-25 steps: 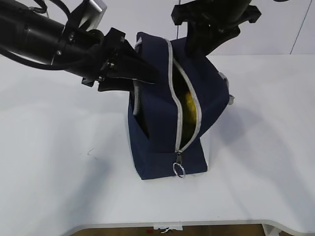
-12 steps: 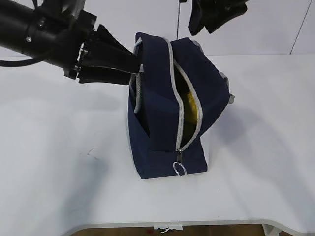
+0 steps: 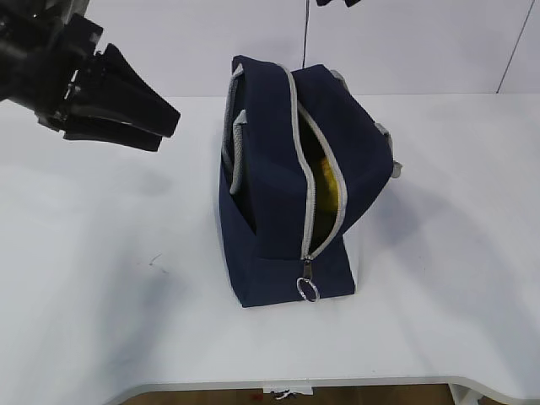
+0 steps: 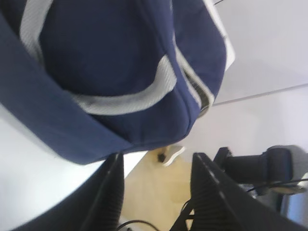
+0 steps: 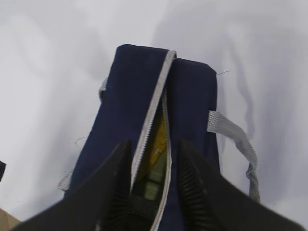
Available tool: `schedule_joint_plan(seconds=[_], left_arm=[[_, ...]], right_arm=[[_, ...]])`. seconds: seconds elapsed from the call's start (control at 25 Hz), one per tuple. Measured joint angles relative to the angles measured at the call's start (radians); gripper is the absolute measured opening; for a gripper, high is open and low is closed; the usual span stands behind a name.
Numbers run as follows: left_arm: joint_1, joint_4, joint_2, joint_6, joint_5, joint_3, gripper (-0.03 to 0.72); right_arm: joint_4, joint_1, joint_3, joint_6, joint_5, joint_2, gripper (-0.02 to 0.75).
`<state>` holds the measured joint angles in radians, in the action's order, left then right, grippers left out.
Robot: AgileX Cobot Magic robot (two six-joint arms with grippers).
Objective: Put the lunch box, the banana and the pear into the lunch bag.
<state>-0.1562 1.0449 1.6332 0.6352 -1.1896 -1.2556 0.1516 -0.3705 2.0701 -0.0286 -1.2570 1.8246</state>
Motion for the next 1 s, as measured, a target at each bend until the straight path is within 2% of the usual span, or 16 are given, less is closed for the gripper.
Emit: schedule_joint_plan(seconds=[0.16,0.68,0.84,1.0], left_arm=[[0.000,-0.088,-0.031,-0.057,-0.007,0.000,0.300],[0.000,-0.574,-0.164,-0.409,-0.029,0.000,0.288],[0.000,-0.635,-0.195,-0.442,-0.032,0.000,0.288],[0.000,-0.646,-0.202,-0.446,-0.034,0.000,0.288]], right_arm=[[0.036,0.000,0.000,0.004,-0.002,-0.023,0.247],[0.034,-0.081,0.000,0.047,-0.002,-0.029,0.244],[0.026,-0.088,-0.012,0.047,-0.002,-0.033,0.244],[0.024,-0.092,-0.117,0.049,0.024,-0.069,0.244]])
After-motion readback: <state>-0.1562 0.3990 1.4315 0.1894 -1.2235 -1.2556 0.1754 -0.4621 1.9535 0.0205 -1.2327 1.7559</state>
